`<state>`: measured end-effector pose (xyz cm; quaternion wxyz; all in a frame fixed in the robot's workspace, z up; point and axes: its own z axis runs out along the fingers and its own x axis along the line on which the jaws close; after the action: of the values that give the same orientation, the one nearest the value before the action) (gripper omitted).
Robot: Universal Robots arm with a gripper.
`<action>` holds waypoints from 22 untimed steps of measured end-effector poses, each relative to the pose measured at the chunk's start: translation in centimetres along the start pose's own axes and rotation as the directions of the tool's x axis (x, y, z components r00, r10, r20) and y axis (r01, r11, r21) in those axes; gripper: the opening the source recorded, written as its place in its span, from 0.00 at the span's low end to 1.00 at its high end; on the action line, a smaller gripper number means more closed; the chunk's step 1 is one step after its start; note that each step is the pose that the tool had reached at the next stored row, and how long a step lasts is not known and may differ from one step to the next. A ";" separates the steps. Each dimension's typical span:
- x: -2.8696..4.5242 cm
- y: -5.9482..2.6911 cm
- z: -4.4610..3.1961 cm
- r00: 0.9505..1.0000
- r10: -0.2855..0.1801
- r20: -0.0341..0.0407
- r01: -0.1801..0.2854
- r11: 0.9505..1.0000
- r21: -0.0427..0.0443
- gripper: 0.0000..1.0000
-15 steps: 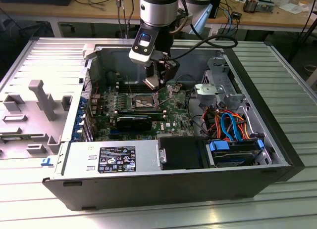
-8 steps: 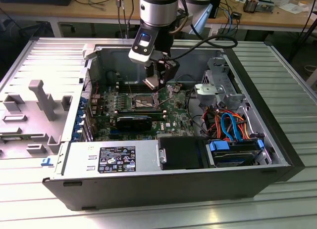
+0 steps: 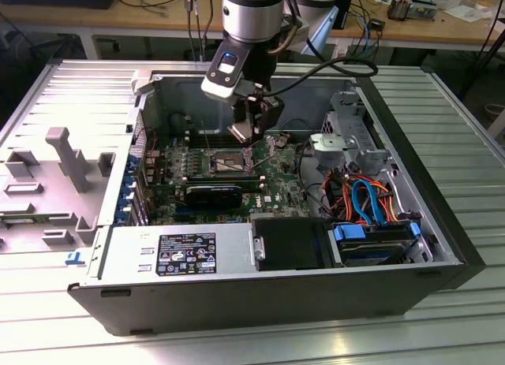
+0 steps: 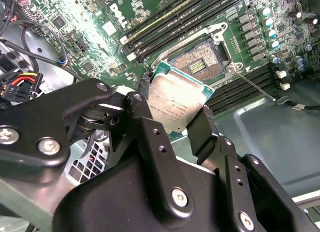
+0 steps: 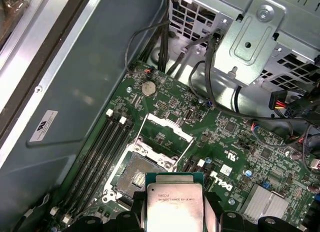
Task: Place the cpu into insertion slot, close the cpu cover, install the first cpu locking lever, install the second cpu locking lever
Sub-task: 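Place the cpu into insertion slot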
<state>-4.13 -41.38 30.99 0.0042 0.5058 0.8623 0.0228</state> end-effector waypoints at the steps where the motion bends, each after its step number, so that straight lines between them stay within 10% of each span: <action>1: 0.00 0.00 0.00 1.000 0.003 0.000 -0.003 1.000 0.000 0.55; 10: 0.00 0.00 0.01 0.999 0.042 0.002 -0.042 0.999 0.000 0.55; 15: 0.00 0.00 0.07 0.997 0.070 0.022 -0.070 0.998 0.008 0.55; 22: 0.11 0.05 0.32 0.986 0.162 0.028 -0.163 0.987 0.007 0.55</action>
<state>-4.14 -41.24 30.68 0.0117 0.5747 0.8182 0.0123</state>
